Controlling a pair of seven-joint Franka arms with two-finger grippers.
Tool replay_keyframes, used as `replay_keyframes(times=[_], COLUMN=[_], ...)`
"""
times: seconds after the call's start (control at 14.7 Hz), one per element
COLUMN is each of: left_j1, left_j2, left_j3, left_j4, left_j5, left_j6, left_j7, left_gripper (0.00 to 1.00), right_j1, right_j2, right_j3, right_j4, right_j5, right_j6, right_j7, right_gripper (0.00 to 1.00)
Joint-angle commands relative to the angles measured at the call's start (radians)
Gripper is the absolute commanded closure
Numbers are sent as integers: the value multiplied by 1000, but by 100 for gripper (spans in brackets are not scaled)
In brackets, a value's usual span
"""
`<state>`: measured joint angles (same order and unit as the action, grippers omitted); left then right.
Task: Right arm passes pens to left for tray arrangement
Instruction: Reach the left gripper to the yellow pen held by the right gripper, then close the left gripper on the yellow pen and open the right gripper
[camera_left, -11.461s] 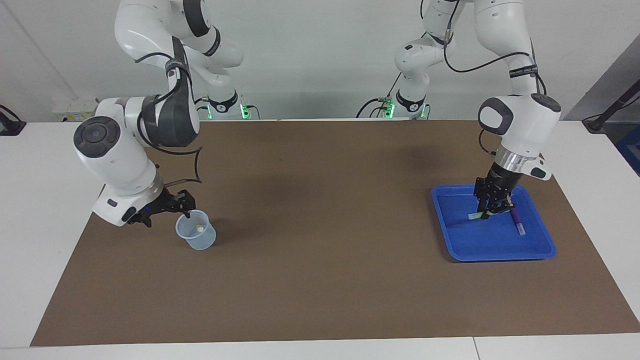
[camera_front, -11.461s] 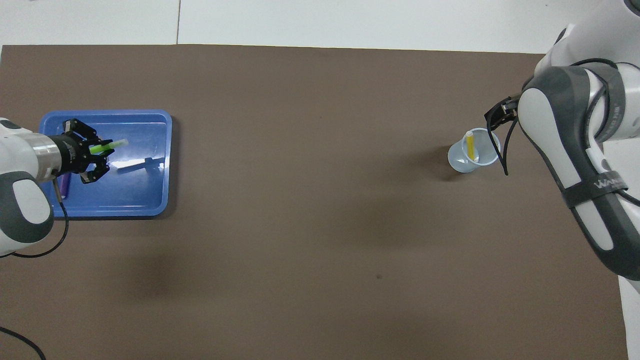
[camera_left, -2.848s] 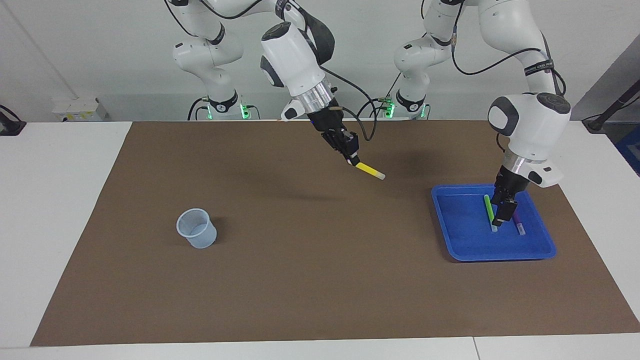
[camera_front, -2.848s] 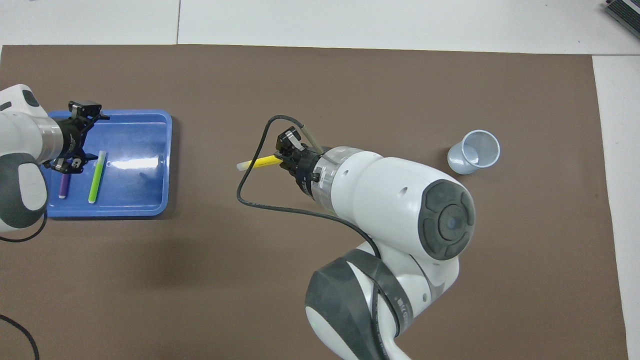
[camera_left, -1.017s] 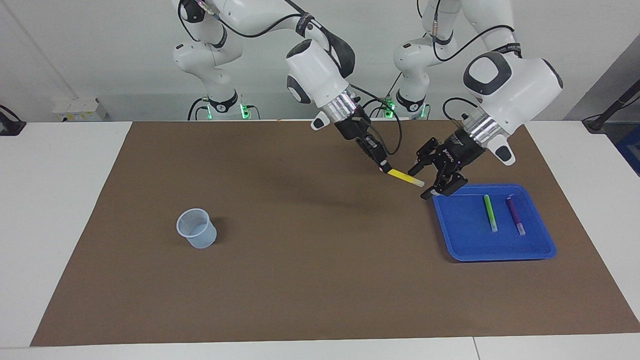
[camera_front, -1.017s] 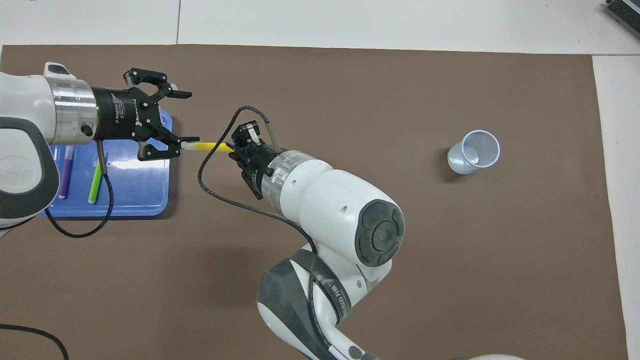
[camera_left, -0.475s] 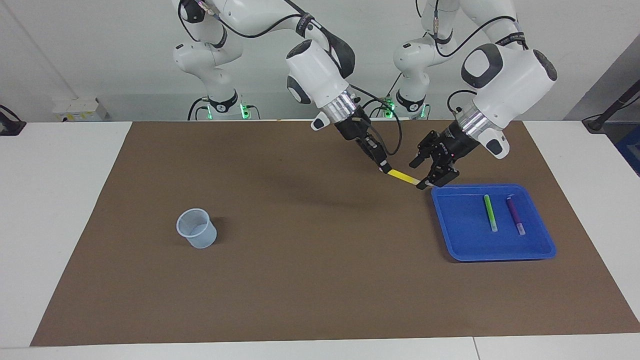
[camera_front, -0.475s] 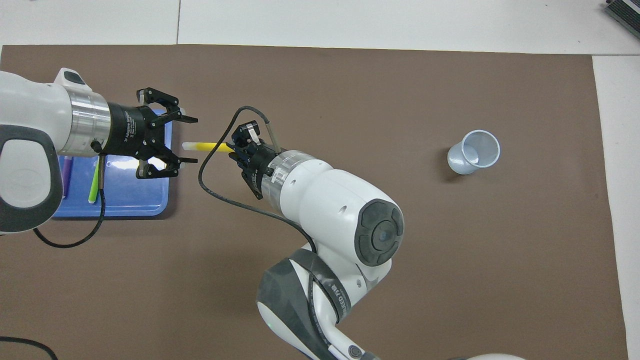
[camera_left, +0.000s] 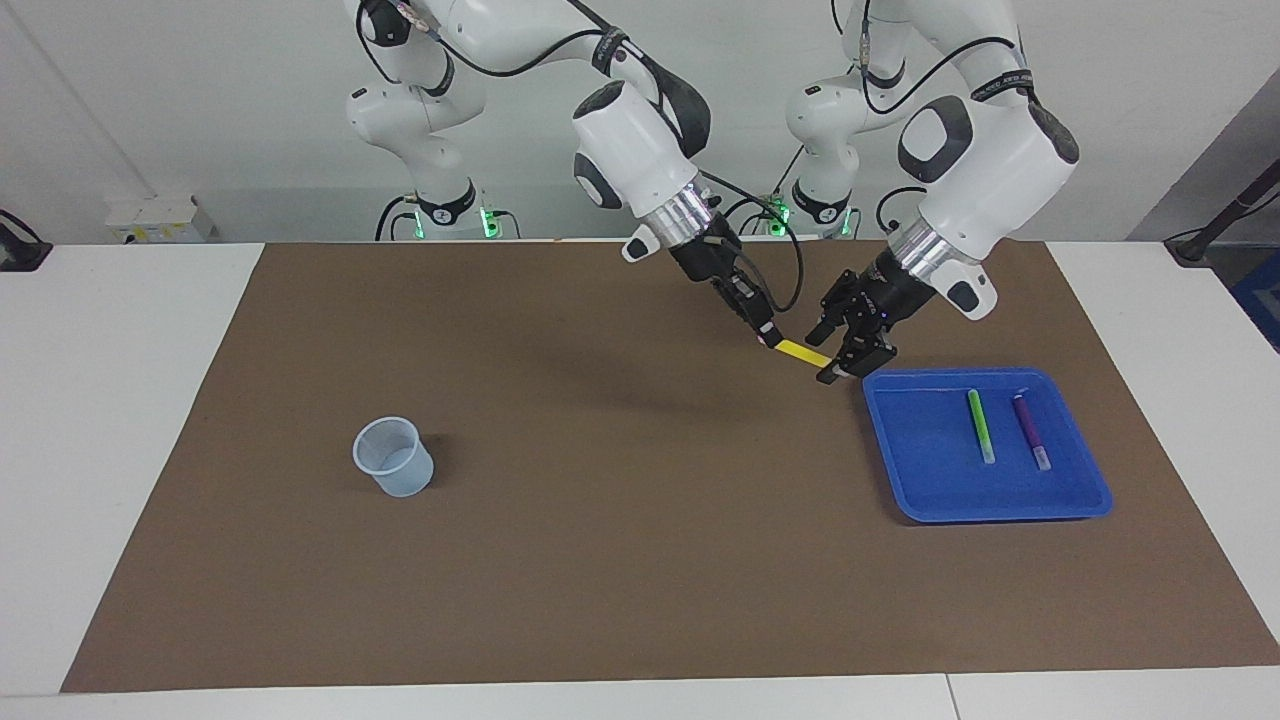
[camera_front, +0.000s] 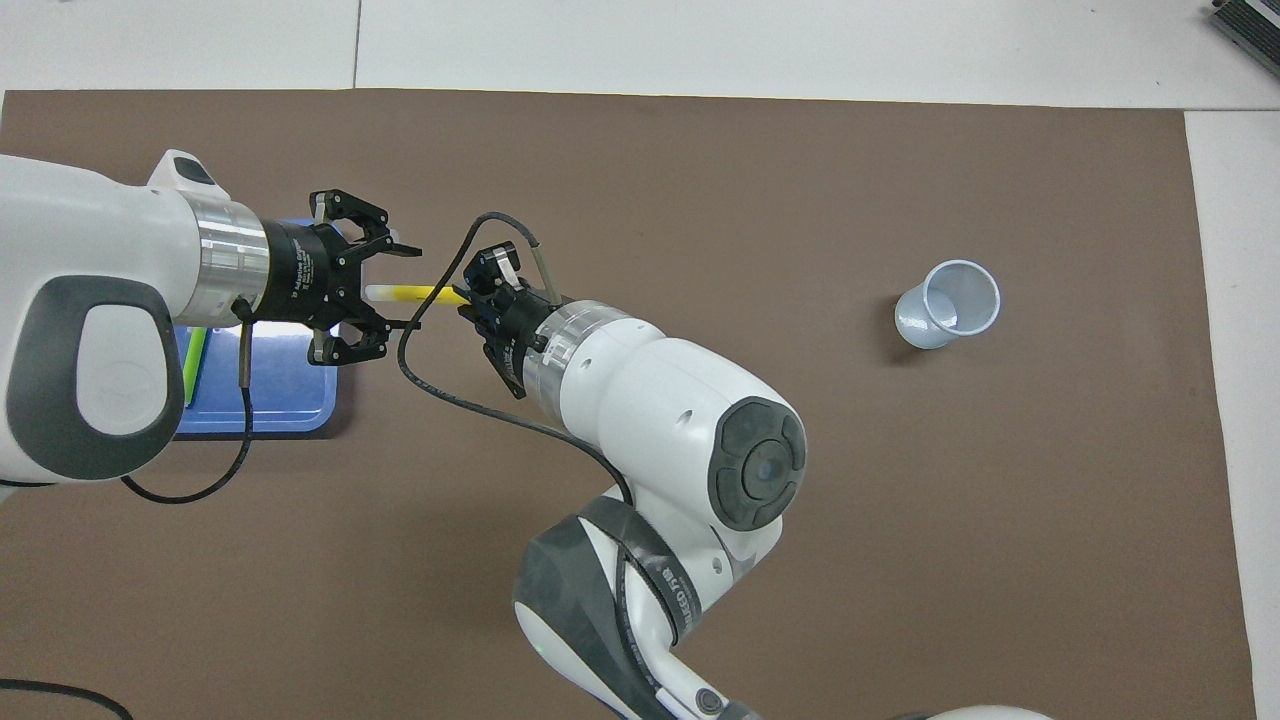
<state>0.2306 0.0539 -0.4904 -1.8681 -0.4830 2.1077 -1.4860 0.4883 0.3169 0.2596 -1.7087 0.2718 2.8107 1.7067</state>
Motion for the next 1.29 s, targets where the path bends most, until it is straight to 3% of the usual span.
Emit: replay_keyframes(times=[0.0,0.07,0.68,0.75,0.81,0.88,0.95,1.02,1.22], left_j1=[-20,-22,-5,-5,-4,-4,1,15,48], left_j2=[-49,-49,-48,-48,-48,-48,-51,-52,-54], left_j3=[10,10,15,18,19,19,21,19,21], left_j4=[-55,-54,-26,-26,-26,-28,-31,-32,-37], left_j5=[15,15,15,17,17,18,18,18,18], left_j6=[29,34,-3,-5,-5,-3,-5,-6,-26], left_j7=[-3,-3,35,42,44,68,108,136,240], left_gripper=[68,99,100,100,100,100,100,100,100], right_j1=[-2,-2,-5,-7,-7,-7,-7,-5,-13], right_j2=[11,11,13,13,13,13,13,13,11], right_j3=[1,3,3,3,3,3,3,3,1], right_j4=[11,9,1,1,1,3,6,9,14], right_j5=[10,9,9,9,9,9,9,12,9], right_j6=[7,7,1,1,1,1,1,0,-7], right_j7=[-9,-9,-50,-50,-50,-50,-42,-35,-48], right_gripper=[100,100,100,63,42,31,6,0,0])
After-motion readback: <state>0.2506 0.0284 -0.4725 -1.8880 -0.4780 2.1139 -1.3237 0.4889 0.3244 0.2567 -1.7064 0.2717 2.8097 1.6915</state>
